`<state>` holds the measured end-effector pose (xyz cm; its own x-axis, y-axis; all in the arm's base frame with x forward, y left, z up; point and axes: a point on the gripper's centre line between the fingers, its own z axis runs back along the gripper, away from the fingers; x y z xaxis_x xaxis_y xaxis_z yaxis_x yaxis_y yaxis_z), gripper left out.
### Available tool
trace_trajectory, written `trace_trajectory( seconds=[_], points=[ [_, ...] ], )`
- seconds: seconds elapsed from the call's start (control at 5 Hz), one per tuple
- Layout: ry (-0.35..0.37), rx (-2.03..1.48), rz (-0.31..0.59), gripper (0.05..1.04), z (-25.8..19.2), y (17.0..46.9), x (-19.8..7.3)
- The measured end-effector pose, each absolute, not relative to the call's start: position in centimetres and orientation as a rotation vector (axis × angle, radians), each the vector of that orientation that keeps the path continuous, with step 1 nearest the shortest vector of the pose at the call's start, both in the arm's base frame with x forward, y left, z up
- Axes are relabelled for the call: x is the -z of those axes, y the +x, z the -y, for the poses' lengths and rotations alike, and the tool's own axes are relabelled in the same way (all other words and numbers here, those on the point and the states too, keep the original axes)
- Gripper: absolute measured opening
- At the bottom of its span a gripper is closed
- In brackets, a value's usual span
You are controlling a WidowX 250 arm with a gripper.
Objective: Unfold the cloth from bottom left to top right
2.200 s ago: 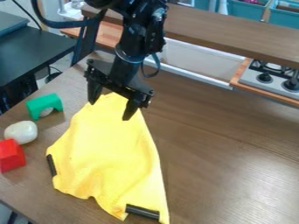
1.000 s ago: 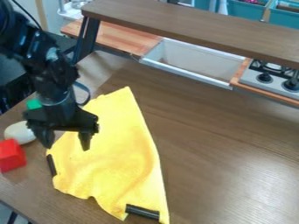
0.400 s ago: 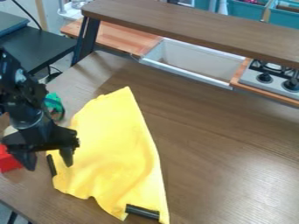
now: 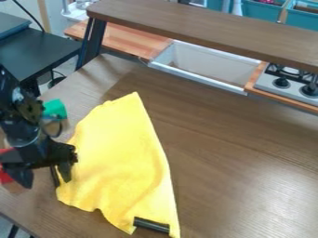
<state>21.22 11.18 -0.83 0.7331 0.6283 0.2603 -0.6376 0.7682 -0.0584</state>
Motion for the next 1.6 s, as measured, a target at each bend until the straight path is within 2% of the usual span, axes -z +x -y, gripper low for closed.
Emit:
trace_trajectory(
  seconds=[0.4, 0.6, 1.0, 1.2, 1.4, 1.6],
  points=[
    [0.039, -0.719, 0.243, 0.999, -11.7, 21.3, 2.1],
    [0.047, -0.737, 0.224, 0.952, -12.0, 21.4, 2.7],
    [0.063, -0.754, 0.233, 0.397, -12.2, 21.8, 2.9],
    [0.045, -0.758, 0.228, 0.181, -11.8, 21.8, 2.8],
    [0.011, -0.768, 0.247, 0.072, -11.1, 22.3, 1.0],
    [-0.029, -0.771, 0.257, 0.051, -10.4, 23.3, -0.9]
  ],
)
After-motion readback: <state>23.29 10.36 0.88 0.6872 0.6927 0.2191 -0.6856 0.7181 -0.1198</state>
